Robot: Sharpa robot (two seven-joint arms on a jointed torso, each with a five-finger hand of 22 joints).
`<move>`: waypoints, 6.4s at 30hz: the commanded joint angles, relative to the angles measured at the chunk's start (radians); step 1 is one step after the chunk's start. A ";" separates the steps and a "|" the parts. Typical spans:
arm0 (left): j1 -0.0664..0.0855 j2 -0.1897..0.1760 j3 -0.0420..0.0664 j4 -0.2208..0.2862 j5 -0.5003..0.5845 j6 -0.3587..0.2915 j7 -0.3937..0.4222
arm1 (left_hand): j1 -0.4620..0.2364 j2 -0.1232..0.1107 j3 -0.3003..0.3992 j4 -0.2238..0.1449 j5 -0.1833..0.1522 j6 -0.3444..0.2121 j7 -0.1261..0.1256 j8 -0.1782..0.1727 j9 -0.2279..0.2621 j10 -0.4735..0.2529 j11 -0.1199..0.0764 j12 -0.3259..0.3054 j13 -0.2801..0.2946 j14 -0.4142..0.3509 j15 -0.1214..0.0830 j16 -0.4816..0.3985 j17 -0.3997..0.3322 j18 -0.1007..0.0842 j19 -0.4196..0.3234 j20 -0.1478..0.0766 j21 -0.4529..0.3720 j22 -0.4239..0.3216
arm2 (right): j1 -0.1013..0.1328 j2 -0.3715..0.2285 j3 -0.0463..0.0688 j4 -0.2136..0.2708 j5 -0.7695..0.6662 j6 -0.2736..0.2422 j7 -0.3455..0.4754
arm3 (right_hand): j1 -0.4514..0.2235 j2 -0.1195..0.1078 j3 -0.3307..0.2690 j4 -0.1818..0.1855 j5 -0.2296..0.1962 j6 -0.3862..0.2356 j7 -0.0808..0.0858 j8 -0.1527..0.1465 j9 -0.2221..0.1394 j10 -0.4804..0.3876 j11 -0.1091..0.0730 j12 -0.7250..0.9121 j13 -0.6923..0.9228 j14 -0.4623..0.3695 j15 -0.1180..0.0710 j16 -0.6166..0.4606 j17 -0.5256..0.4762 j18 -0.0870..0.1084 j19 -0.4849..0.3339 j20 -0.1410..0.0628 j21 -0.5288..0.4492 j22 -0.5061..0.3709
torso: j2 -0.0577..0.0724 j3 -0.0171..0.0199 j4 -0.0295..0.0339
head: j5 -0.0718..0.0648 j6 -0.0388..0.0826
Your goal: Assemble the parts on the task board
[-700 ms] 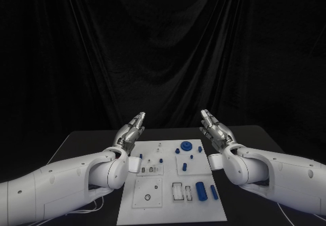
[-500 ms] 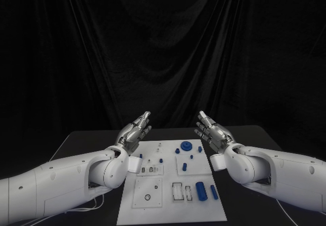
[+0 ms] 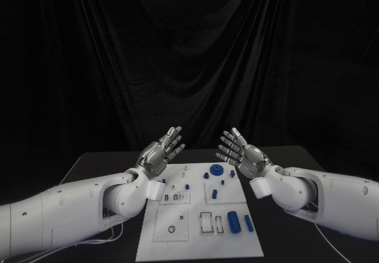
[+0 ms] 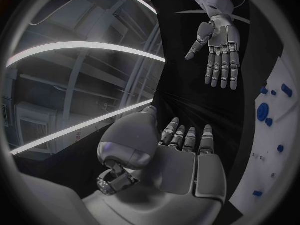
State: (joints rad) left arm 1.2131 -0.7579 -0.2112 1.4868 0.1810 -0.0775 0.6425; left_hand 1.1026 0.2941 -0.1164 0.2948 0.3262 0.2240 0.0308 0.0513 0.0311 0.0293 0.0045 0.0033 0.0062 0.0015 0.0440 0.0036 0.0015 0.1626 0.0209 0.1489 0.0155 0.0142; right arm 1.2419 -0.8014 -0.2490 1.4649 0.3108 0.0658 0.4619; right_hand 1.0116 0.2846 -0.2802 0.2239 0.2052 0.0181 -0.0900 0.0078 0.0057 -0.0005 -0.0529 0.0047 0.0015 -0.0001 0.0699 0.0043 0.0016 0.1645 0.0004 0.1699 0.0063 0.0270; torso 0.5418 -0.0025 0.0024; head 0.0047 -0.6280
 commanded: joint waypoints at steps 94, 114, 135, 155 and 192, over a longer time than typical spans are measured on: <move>0.097 -0.341 0.000 0.222 -0.072 0.094 0.221 | 0.229 -0.039 0.231 -0.053 0.249 0.232 0.052 0.028 0.029 0.270 0.186 0.299 0.066 0.260 0.139 0.219 0.101 -0.002 0.238 0.124 0.145 0.059 | 0.256 -0.059 0.001 0.098 -2.050 -0.345 -0.625 | 0.321 -0.292 0.509 -0.334 0.058 0.830 0.203 0.101 0.094 0.811 0.157 0.361 0.067 1.442 -0.083 1.268 0.851 -0.077 1.390 -0.077 1.367 1.125 | 0.309 -0.0369 0.1001 | -0.083 -0.084; 0.097 -0.333 0.000 0.220 -0.072 0.103 0.198 | 0.218 -0.047 0.282 -0.078 0.251 0.235 0.059 0.027 0.031 0.245 0.196 0.314 0.066 0.238 0.148 0.222 0.097 -0.005 0.226 0.130 0.139 0.056 | 0.222 -0.043 0.001 0.082 -2.061 -0.403 -0.583 | 0.327 -0.305 0.543 -0.340 0.057 0.833 0.194 0.088 0.097 0.838 0.153 0.367 0.071 1.438 -0.087 1.271 0.865 -0.078 1.385 -0.082 1.367 1.134 | 0.315 -0.0365 0.1006 | -0.084 -0.095; 0.096 -0.317 0.000 0.201 -0.072 0.125 0.164 | 0.206 -0.055 0.309 -0.089 0.254 0.254 0.068 0.034 0.034 0.249 0.205 0.335 0.069 0.240 0.153 0.236 0.100 -0.006 0.227 0.133 0.141 0.056 | 0.197 -0.010 0.001 0.048 -2.061 -0.442 -0.570 | 0.306 -0.309 0.571 -0.299 0.000 0.844 0.197 0.077 0.103 0.861 0.154 0.367 0.071 1.438 -0.071 1.270 0.872 -0.079 1.384 -0.068 1.369 1.144 | 0.318 -0.0362 0.1011 | -0.064 -0.108; 0.095 -0.307 0.000 0.175 -0.072 0.138 0.155 | 0.199 -0.056 0.323 -0.093 0.256 0.264 0.072 0.037 0.036 0.251 0.211 0.345 0.071 0.241 0.157 0.242 0.101 -0.008 0.228 0.135 0.142 0.057 | 0.194 -0.012 0.002 0.046 -2.051 -0.504 -0.541 | 0.383 -0.300 0.626 -0.280 -0.010 1.108 0.195 0.198 0.228 1.142 0.094 0.356 0.070 1.462 -0.106 1.276 0.917 -0.088 1.408 -0.098 1.390 1.199 | 0.320 -0.0375 0.1015 | -0.065 -0.089; 0.095 -0.291 0.000 0.166 -0.072 0.134 0.138 | 0.189 -0.061 0.341 -0.099 0.258 0.275 0.076 0.042 0.038 0.257 0.216 0.361 0.073 0.234 0.158 0.245 0.099 -0.010 0.225 0.134 0.141 0.056 | 0.246 0.272 0.004 -0.219 -1.914 -0.379 -0.451 | 0.405 -0.309 0.633 -0.262 -0.053 1.062 0.212 0.150 0.246 1.138 0.114 0.252 0.068 1.453 -0.090 1.260 0.909 -0.085 1.395 -0.085 1.375 1.189 | 0.322 -0.0368 0.1078 | -0.049 -0.073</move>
State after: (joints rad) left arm 1.3073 -1.0494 -0.2119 1.6507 0.1103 0.0438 0.6784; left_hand 1.3024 0.2346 0.2171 0.1958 0.5809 0.4905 0.1073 0.0867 0.0684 0.2851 0.2137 0.3591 0.0786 0.2359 0.2001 0.2477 0.1014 0.1621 0.2493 0.2807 0.1581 0.0708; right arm 1.4965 -0.5299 -0.2421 1.2484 -1.5772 -0.3313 -0.0025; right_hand 1.4070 -0.0221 0.3520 -0.0450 0.1570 1.0861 0.1220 0.1641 0.2529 1.1204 0.0737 0.2622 0.0724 1.4567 -0.0239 1.2708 0.9110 0.0860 1.4008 0.0840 1.3863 1.2171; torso 0.8634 -0.0408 0.1095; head -0.0451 -0.6998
